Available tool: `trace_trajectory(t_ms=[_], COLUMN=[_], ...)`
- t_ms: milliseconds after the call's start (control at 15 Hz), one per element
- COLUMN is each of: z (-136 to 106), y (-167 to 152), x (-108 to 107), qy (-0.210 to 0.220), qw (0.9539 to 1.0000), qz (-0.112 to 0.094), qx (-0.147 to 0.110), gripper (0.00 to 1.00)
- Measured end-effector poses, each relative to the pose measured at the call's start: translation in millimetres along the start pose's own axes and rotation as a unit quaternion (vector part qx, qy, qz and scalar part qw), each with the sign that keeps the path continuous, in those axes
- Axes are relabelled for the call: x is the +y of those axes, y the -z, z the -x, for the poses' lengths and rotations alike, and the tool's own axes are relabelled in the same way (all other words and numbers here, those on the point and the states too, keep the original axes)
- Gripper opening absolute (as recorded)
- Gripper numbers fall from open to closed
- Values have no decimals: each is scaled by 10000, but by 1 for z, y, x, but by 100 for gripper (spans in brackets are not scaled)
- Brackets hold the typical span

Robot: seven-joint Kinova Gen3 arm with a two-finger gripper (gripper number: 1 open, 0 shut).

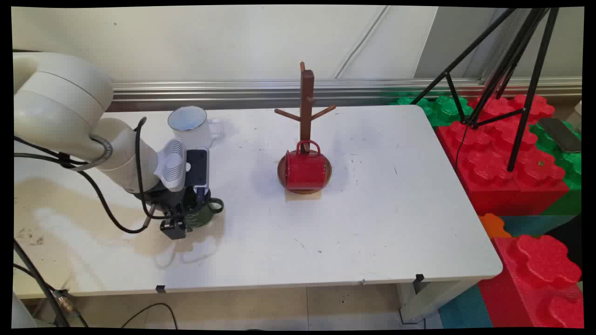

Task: Pick up the red mug from the rack

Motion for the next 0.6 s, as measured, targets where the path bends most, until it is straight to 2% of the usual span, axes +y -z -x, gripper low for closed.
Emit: trace_trajectory(t_ms=[600], z=[23], y=[30], x=[-6], qy=[221], qw=[9993], qz=[-31], qx=[293], gripper=[100])
